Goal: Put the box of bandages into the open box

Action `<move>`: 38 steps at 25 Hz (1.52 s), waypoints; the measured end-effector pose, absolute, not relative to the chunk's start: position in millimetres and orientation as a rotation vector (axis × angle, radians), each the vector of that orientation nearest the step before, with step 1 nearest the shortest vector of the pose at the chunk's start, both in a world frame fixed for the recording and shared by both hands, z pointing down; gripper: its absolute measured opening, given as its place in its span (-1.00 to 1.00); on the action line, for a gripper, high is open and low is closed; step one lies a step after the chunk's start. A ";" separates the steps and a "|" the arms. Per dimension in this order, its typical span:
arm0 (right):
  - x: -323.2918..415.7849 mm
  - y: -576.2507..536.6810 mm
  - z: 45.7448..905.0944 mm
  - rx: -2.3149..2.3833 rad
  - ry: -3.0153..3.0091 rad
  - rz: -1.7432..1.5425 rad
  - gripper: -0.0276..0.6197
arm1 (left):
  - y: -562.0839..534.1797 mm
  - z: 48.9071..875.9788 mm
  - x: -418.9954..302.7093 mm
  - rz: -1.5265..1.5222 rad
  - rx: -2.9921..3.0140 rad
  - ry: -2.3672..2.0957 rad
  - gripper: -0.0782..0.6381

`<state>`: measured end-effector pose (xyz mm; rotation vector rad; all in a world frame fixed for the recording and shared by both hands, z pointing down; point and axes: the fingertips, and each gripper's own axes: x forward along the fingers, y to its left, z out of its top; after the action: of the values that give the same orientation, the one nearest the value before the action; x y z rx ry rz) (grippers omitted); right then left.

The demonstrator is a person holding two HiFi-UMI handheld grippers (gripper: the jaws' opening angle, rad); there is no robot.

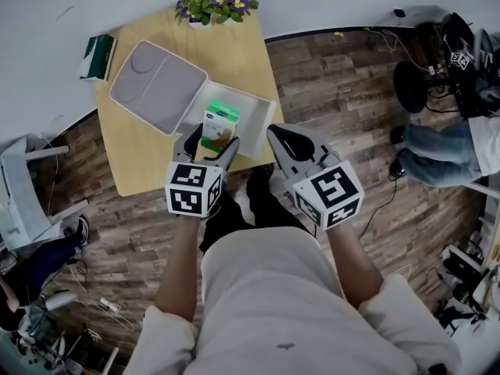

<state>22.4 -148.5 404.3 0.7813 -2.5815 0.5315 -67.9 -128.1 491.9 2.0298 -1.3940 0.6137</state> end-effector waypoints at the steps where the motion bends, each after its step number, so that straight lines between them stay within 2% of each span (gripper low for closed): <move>1: 23.8 -149.5 404.9 0.777 -2.583 0.531 -0.90 | -128.5 493.5 -66.5 0.618 2.023 -1.397 0.17; 38: 25.9 -143.0 431.2 0.820 -2.533 0.636 -0.90 | -151.1 574.5 -49.0 0.846 1.916 -1.264 0.17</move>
<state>25.9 -143.0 431.2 0.8202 -2.5335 0.6358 -49.0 -151.1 574.5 1.9156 -1.2642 0.8460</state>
